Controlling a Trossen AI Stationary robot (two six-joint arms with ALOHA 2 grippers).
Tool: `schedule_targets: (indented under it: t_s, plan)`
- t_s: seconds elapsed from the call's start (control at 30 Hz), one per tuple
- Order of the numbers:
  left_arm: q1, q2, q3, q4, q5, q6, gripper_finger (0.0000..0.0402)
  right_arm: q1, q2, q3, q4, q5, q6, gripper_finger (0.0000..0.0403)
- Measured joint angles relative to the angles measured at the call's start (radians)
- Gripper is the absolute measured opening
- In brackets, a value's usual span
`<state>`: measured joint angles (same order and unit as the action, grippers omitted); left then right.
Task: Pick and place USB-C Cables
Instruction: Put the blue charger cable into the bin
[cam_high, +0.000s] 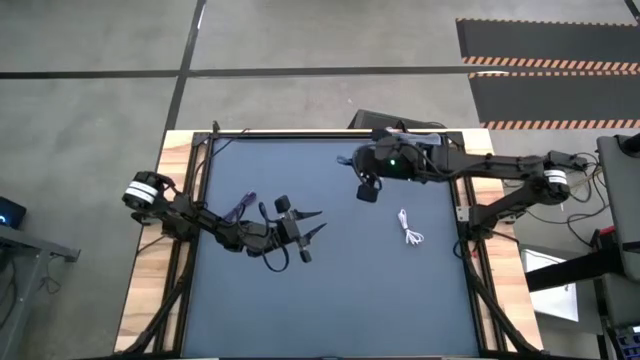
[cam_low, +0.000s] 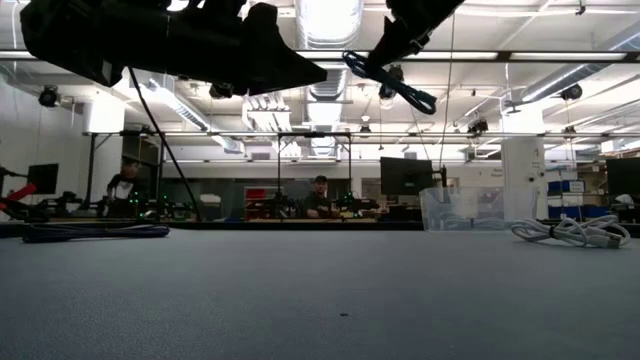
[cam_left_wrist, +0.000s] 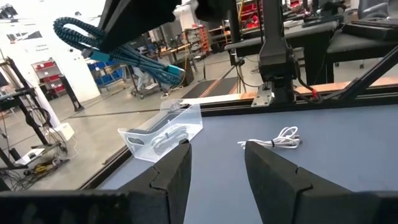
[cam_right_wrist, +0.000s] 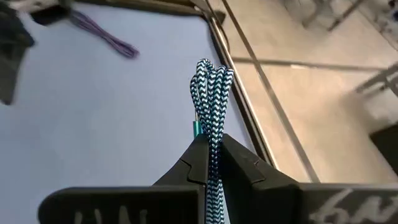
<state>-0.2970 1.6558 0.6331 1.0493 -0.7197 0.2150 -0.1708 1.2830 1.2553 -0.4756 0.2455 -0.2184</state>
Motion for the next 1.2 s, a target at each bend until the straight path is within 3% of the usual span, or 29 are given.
schedule_targets:
  t_s: [0.4, 1.0, 1.2]
  plan:
    - [0.000, 0.000, 0.000, -0.014, 0.000, -0.053, 0.0135, -0.134, 0.048, 0.102, -0.198, -0.150, 0.001, 0.0013]
    - [0.000, 0.000, 0.000, -0.014, 0.001, -0.055, 0.0135, -0.303, 0.119, 0.199, -0.472, -0.153, -0.115, 0.0013]
    - [0.000, 0.000, 0.000, -0.013, 0.001, -0.055, 0.0135, -0.359, 0.122, 0.199, -0.489, -0.222, -0.153, 0.0013]
